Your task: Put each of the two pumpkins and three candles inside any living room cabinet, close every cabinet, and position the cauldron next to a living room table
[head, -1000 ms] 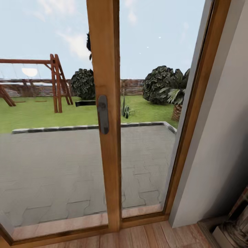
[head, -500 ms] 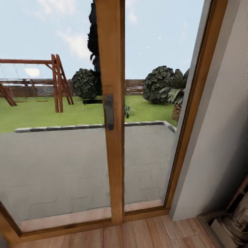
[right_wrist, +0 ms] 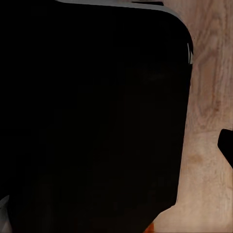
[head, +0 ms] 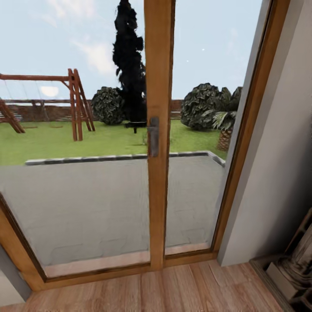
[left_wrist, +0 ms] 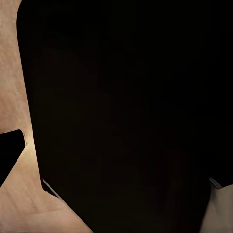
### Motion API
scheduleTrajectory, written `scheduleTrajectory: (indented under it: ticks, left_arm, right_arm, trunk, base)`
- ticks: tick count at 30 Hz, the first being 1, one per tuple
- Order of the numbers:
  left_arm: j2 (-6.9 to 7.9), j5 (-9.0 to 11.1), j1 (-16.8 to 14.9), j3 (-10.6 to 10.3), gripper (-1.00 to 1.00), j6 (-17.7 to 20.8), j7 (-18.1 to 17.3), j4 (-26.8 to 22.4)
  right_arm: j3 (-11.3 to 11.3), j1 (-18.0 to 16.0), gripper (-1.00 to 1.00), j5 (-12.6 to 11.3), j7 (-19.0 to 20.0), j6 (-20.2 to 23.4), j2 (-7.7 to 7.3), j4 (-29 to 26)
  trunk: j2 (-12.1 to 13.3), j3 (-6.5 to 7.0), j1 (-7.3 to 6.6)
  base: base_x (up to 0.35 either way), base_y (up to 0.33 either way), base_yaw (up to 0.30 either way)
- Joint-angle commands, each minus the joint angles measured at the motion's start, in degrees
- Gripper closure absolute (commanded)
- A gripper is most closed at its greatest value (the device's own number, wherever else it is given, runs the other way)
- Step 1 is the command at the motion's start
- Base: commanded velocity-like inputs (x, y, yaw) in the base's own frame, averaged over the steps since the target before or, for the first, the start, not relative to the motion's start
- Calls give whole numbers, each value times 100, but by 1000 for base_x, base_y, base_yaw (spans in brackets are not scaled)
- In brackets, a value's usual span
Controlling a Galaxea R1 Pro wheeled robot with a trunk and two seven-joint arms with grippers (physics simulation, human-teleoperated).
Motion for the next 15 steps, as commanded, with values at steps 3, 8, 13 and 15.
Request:
scheduleTrajectory:
  ticks: [3,8,13,15]
  left_arm:
    - [0,0,4,1,-100,3,1,-12]
    - [0,0,4,1,-100,3,-13,-12]
    - [0,0,4,1,-100,3,-16,-12]
    - [0,0,4,1,-100,3,-17,-12]
  right_arm:
    - [-2,-2,-100,2,1,-14,-1,3]
    - [-2,-2,-100,2,1,-14,-1,3]
    - [-2,-2,-100,2,1,-14,-1,3]
    - [-3,-2,-100,2,-3,-16,-1,3]
  trunk:
    - [-3,-4,-2]
    - [-3,-4,-2]
    - [-3,-4,-2]
    - [-3,-4,-2]
  base:
    - [-159,222,0]
    - [-42,276,0]
    - [-2,295,0]
    - [0,296,0]
